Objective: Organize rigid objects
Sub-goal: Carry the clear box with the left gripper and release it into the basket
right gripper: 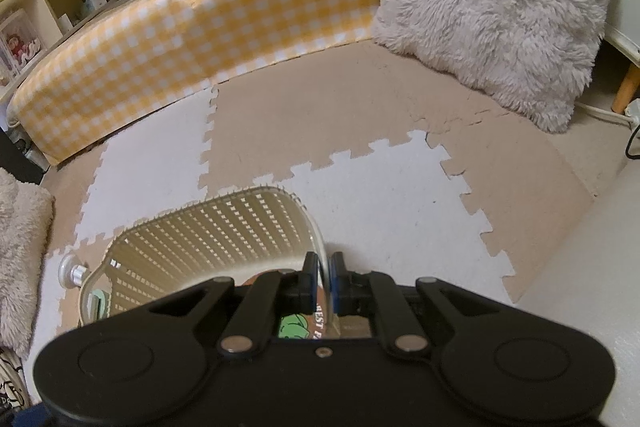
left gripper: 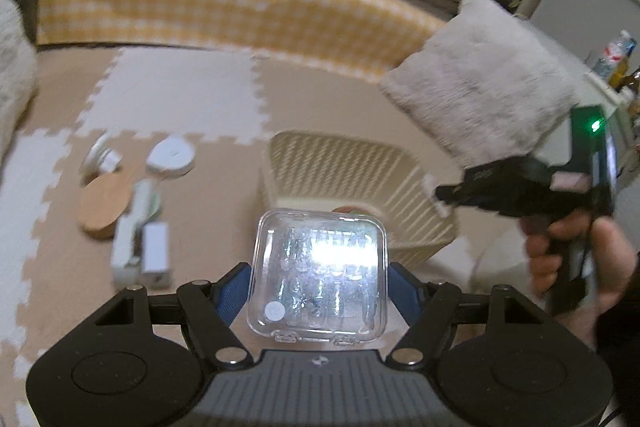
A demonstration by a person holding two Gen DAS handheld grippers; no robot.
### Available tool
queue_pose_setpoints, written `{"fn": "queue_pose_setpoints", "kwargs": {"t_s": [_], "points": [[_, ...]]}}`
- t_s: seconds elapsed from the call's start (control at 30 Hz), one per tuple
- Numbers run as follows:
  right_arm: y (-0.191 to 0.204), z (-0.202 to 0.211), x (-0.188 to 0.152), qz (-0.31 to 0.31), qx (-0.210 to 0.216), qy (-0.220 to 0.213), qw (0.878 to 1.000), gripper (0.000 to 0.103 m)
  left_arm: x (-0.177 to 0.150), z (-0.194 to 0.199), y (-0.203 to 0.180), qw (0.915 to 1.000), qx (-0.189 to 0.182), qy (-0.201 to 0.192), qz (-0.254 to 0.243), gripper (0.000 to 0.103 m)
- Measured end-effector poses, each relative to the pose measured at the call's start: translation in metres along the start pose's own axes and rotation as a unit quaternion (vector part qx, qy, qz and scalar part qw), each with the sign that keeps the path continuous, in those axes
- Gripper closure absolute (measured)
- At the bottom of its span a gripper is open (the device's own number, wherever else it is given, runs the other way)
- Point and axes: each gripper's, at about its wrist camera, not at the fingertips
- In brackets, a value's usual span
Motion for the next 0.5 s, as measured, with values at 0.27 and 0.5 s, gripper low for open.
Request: {"fn": "queue_pose_setpoints", "kwargs": {"t_s": [0.27,0.5], "points": [[-0.001,0.000,0.000,-0.001,0.001,0.000,1.000,0.096,0.037,-0.022,-0.029,0.9989,-0.039,-0.004,0.026,0.029],[-0.001,0.000,0.000,-0.001,0.001,0.000,1.000,0.096,0.064,-0.071,-0.046,0.9944,-0.059,0.050,0.073,0.029]]}}
Point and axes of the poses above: each gripper's, at about its wrist camera, not at the fingertips, and z roughly against the way its jaws point, y to its left, x to its top, and after that the axes turned 9 degrees about x, right-handed
